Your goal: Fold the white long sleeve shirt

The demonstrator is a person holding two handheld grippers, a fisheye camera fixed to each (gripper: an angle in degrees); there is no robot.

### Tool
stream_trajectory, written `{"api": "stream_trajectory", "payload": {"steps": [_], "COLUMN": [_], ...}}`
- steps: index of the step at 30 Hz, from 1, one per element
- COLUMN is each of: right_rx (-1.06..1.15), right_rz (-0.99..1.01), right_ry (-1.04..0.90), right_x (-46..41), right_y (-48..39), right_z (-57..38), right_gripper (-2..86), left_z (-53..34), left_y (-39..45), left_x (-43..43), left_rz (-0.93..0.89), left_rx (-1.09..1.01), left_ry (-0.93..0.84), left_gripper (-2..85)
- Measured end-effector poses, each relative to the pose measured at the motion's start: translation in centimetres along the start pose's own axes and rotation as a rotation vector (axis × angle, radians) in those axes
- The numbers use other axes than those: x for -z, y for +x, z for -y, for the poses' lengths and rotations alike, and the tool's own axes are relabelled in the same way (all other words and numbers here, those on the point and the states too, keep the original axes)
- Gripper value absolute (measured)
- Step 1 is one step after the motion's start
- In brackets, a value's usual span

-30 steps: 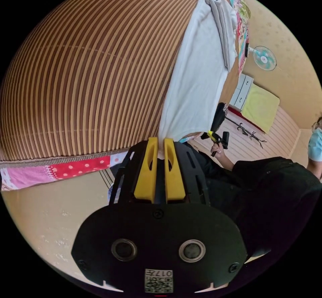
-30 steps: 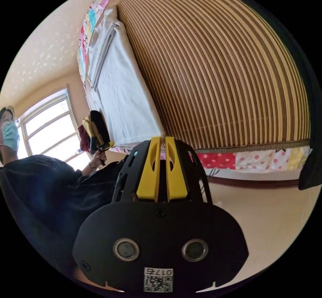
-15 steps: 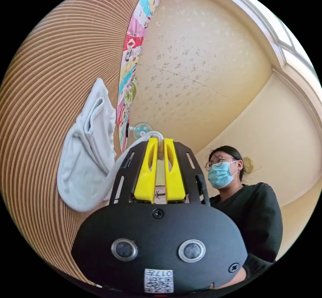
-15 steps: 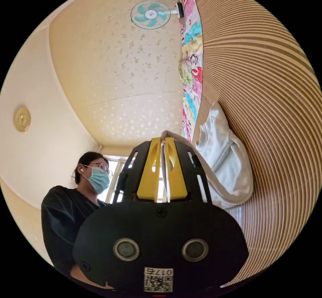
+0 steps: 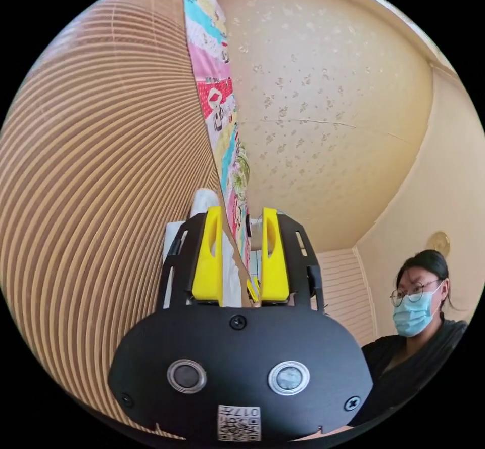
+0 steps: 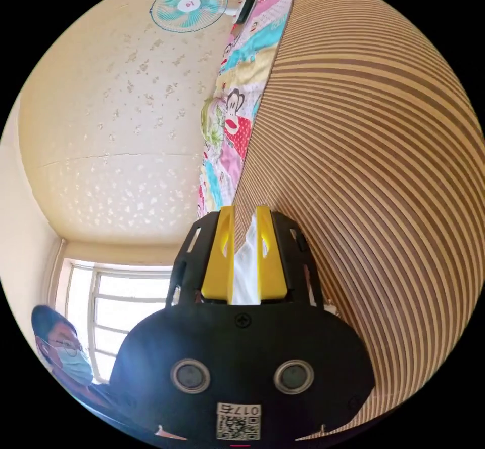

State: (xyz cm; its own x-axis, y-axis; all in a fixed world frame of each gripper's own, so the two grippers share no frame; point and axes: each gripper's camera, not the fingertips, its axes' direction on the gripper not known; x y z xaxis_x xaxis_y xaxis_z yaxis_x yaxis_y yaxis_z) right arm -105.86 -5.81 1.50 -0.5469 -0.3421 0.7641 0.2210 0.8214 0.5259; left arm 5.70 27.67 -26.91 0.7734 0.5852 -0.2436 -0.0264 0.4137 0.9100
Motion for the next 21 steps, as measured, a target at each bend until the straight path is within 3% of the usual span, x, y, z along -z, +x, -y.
{"api": "stream_trajectory", "payload": {"steps": [5,10,16,21], "right_rx": [0.300,0.458,0.586,0.690], "right_rz": [-0.262,-0.313,-0.456,-0.617], "right_ry": [-0.197,-0.440,-0.658,-0.805], "right_x": [-2.9,-10.4,-23.3,-34.0], "right_y": [-6.6,-10.4,-16.3,-21.7], "right_z": [-7.7,-17.1,-24.1,-29.5], "right_gripper": [7.6,8.7,12.3,17.2], "left_z": [-7.3,-14.0,-16.9,-18.4], "left_y": [2.4,-0.2,-1.7,2.8], "left_x": [3.2,3.5,1.5,-0.3], "left_rz": [0.404,0.420,0.457,0.496], "left_rx": [-0.046,0.113,0.160,-0.015], "left_ry": [-0.142,-0.261,-0.258,-0.250], "left_gripper": [15.0,16.8,9.3,5.1]}}
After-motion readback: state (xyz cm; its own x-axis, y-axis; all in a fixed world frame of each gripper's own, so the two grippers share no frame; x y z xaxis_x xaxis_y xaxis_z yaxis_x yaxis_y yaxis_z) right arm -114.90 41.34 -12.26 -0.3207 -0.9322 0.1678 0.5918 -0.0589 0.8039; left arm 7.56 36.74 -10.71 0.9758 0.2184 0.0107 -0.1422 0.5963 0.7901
